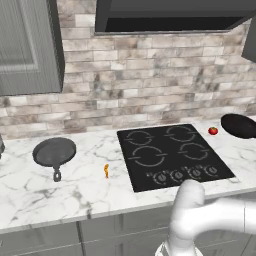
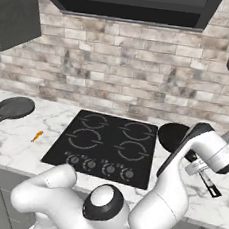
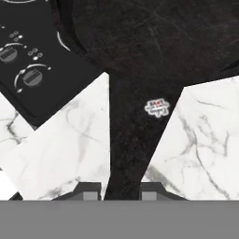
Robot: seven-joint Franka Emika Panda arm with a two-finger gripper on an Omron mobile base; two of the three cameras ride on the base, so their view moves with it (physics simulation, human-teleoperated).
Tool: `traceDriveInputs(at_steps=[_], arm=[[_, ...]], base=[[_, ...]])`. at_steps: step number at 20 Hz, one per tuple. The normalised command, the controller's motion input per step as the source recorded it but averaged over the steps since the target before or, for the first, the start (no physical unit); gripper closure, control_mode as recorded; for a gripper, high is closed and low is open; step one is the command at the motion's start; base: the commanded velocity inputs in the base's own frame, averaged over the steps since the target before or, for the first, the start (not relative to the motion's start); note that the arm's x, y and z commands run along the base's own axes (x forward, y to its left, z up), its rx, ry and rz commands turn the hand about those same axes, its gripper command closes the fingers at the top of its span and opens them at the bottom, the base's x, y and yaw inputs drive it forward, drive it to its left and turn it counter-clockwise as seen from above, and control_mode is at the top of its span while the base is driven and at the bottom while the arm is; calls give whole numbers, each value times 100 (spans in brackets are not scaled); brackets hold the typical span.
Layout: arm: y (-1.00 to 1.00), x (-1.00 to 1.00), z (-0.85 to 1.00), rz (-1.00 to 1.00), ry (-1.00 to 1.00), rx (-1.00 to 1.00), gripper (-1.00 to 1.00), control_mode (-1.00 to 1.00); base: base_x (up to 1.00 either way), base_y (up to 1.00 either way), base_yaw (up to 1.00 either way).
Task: Place both pans onto different burners. Then place the tomato and the shrimp on different pans.
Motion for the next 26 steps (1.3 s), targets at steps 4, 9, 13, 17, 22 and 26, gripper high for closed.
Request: traceDriveInputs(at_steps=[4, 9, 13, 17, 22, 26], arm=[[32, -38, 33, 1, -4, -20, 100, -100], [44, -41, 31, 5, -3, -20, 100, -100], [53, -25, 22, 7, -2, -15, 100, -100], [34, -1, 23, 11, 0, -3, 100, -100], [31, 1, 8, 11, 1, 0, 100, -100], [25, 11, 0, 7, 8, 1, 100, -100]], base=[[0, 0, 0], [0, 0, 0], [0, 0, 0], [0, 0, 0], [0, 0, 0], [0, 0, 0]])
